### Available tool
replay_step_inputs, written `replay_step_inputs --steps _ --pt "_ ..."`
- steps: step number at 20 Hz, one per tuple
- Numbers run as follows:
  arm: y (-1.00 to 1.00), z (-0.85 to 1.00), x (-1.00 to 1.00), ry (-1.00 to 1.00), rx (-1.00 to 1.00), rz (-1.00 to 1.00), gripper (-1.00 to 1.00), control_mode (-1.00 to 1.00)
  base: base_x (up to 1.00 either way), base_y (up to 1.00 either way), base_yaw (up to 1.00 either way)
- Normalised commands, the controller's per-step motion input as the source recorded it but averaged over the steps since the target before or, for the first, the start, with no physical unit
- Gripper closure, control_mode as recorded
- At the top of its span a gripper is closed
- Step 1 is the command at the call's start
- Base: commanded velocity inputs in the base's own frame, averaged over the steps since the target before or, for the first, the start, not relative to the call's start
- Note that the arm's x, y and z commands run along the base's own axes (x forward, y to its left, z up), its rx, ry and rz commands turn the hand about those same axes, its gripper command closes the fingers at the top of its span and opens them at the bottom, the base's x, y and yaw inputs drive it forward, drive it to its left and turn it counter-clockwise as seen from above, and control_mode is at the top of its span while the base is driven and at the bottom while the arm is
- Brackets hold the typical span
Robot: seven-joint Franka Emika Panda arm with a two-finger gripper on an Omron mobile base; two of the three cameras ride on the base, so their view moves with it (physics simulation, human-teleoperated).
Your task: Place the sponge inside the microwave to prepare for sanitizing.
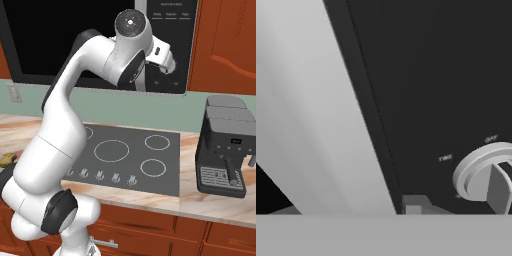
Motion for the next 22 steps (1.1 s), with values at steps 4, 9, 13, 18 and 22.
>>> replay_step_inputs --steps 4,9,13,18,22 --pt "0.08 0.09 0.03 0.02 0.0 0.0 1.0 -1.0 0.0 0.0 0.0" --pt "0.0 0.12 -0.18 -0.08 0.0 0.0 1.0 -1.0 0.0 0.0 0.0" --pt "0.11 0.03 -0.41 -0.19 0.0 0.01 1.0 -1.0 0.0 0.0 0.0" --pt "0.17 0.06 -0.42 -0.14 -0.01 0.01 1.0 -1.0 0.0 0.0 0.0" --pt "0.29 0.08 -0.14 0.01 -0.17 0.0 1.0 -1.0 0.0 0.0 0.0"
